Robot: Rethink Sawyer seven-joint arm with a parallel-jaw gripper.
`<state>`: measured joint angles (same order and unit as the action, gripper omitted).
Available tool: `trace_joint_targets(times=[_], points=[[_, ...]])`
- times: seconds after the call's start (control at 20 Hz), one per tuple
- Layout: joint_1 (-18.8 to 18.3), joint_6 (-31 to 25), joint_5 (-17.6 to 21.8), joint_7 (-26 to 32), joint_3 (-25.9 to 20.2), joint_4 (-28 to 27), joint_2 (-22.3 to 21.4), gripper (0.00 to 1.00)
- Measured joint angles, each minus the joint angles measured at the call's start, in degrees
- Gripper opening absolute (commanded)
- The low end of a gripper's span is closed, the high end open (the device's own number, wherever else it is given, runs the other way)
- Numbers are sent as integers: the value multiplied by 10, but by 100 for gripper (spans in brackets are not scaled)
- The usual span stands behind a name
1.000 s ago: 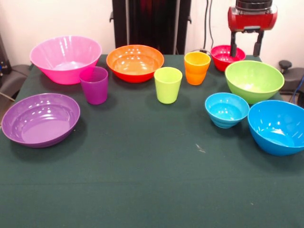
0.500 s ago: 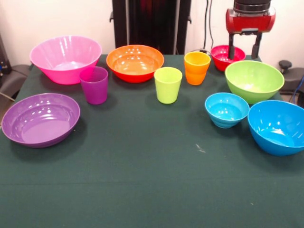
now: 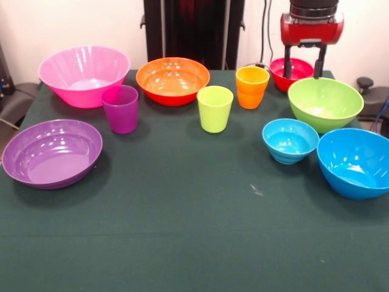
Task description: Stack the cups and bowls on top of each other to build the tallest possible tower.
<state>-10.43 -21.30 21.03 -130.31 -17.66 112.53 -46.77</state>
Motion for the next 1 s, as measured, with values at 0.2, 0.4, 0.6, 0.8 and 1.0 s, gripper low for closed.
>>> trace_joint_targets(times=[0.2,0.4,0.6,0.8,1.0], points=[[0,0,0,0,0,-6,17,100],[0,0,0,0,0,-11,40,100],[0,0,2,0,0,-14,55,100],[1,0,12,0,0,-20,77,100],[1,0,18,0,0,-23,89,100]])
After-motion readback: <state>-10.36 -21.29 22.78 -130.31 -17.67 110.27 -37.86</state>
